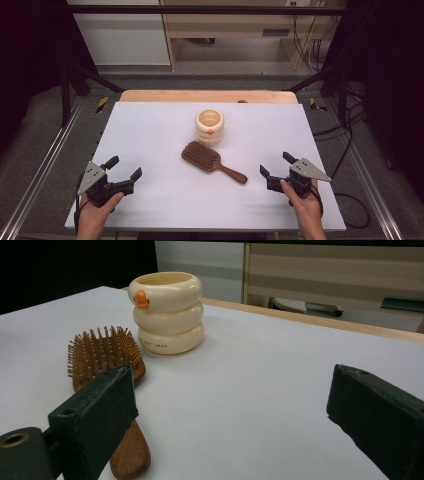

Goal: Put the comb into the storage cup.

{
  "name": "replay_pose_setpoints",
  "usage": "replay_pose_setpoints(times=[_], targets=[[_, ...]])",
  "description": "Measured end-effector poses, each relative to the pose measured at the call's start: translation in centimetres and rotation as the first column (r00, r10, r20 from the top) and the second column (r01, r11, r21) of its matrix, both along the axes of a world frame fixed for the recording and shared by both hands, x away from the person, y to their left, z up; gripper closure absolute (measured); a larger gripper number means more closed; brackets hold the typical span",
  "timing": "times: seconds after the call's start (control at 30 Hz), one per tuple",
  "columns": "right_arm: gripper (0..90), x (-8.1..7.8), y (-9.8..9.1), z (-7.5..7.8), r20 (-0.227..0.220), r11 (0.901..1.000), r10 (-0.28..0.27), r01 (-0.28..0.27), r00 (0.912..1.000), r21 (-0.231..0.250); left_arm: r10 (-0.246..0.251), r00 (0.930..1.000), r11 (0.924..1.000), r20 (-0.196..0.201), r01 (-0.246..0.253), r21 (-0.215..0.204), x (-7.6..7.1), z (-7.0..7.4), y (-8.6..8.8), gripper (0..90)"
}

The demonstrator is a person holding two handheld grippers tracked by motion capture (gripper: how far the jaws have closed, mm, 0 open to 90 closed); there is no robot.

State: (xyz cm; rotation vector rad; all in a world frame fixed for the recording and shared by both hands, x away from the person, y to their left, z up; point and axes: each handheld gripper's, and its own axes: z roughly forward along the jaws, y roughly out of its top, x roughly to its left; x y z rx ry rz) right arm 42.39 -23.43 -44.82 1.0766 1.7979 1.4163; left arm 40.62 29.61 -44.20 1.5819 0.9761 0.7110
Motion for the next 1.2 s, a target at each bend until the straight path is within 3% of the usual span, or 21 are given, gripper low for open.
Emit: replay_pose_setpoints(times=[0.13,0.33,0.4,0.5,0.57,0.7,0.73,0.83,0.93,1.03,1.13,1.2], targets=[[5.8,0.1,0.1,-0.1,-0.010,1.0000,-0.009,0.009,0.9999,-0.004,-0.015,0.9993,0.9999,-0.033,0.015,0.001,0.1,-0.1,-0.8,21.0],[5.8,0.3,0.2,-0.3,-0.020,0.9999,-0.005,0.005,0.9998,-0.013,-0.017,0.9992,0.9995,-0.036,0.018,0.025,0.6,-0.1,-1.6,43.1],[5.8,0.3,0.2,-0.3,-0.019,0.9999,-0.006,0.006,0.9998,-0.016,-0.022,0.9983,0.9993,-0.054,0.024,0.030,1.2,-0.3,-2.0,47.1],[5.8,0.3,0.2,-0.2,-0.015,1.0000,-0.003,0.003,0.9999,-0.007,-0.031,0.9961,0.9977,-0.083,0.036,0.058,2.3,-0.5,-2.9,62.2],[5.9,0.7,0.3,-0.1,-0.010,1.0000,0.008,-0.008,0.9999,0.000,-0.023,0.9938,0.9949,-0.108,0.033,0.095,3.1,-0.6,-3.6,68.4],[6.2,1.5,0.7,-0.5,-0.034,0.9998,0.015,-0.015,0.9993,-0.016,-0.036,0.9898,0.9902,-0.137,0.054,0.129,4.7,-0.7,-4.8,80.6],[6.2,1.5,0.8,-0.6,-0.043,0.9997,0.014,-0.015,0.9990,-0.021,-0.045,0.9869,0.9876,-0.155,0.068,0.141,5.7,-0.6,-5.6,82.5],[6.3,1.4,0.9,-0.6,-0.044,0.9992,0.020,-0.022,0.9988,-0.033,-0.062,0.9831,0.9839,-0.172,0.089,0.155,6.8,-0.4,-6.5,87.8],[6.2,1.2,1.1,-0.4,-0.036,0.9988,0.034,-0.035,0.9987,-0.035,-0.067,0.9756,0.9775,-0.209,0.106,0.182,8.8,-0.1,-8.0,89.9],[6.2,1.0,1.2,-0.3,-0.033,0.9986,0.043,-0.044,0.9986,-0.031,-0.062,0.9749,0.9727,-0.214,0.107,0.206,9.9,0.5,-9.0,90.0],[6.2,0.8,1.3,-0.2,-0.028,0.9979,0.049,-0.051,0.9984,-0.042,-0.068,0.9746,0.9730,-0.213,0.112,0.202,10.5,0.9,-9.4,90.0],[6.1,0.5,1.3,-0.2,-0.027,0.9979,0.050,-0.051,0.9984,-0.041,-0.067,0.9685,0.9815,-0.240,0.107,0.159,11.6,1.1,-9.9,90.0]])
